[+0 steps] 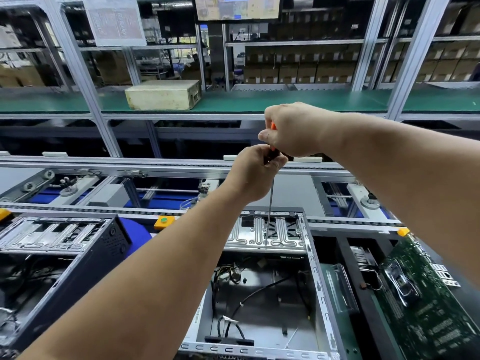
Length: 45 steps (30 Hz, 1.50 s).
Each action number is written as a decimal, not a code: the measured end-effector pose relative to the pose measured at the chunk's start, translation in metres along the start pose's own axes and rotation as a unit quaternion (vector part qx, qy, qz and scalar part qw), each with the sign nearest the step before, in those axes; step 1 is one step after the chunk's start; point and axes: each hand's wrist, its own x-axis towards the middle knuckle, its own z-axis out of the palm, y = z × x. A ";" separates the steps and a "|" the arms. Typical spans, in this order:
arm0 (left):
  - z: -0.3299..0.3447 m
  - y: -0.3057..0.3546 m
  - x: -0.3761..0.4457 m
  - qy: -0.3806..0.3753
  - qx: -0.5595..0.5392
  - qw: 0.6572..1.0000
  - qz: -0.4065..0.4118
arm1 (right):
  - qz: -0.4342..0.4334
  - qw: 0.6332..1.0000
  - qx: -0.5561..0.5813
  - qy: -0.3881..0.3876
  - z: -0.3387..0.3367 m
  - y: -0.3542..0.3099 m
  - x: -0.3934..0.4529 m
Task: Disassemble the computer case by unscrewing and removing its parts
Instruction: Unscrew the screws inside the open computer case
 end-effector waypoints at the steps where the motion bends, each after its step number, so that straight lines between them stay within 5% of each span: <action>1: 0.001 -0.001 0.000 0.007 0.005 1.000 0.002 | -0.002 1.000 0.004 -0.005 -0.001 0.000 0.000; 11: 0.020 -0.002 -0.008 0.134 0.012 0.991 -0.016 | -0.050 0.994 0.018 -0.090 -0.015 -0.009 -0.004; 23: 0.010 -0.016 -0.018 -0.017 -0.038 0.999 -0.034 | -0.032 0.999 -0.026 0.015 0.000 -0.005 -0.001; 30: -0.005 -0.088 -0.075 -0.083 0.096 0.986 -0.105 | -0.035 0.999 0.001 -0.014 -0.001 0.001 -0.004; 36: -0.025 -0.155 -0.135 -0.068 0.186 0.956 -0.218 | -0.023 0.996 0.067 -0.059 -0.010 0.002 -0.008; 42: -0.021 -0.164 -0.165 -0.057 0.237 0.952 -0.183 | -0.014 0.991 0.110 -0.071 -0.013 -0.008 -0.007; 45: -0.018 -0.160 -0.170 -0.047 0.257 0.952 -0.160 | -0.017 0.998 0.028 -0.059 -0.011 -0.008 -0.002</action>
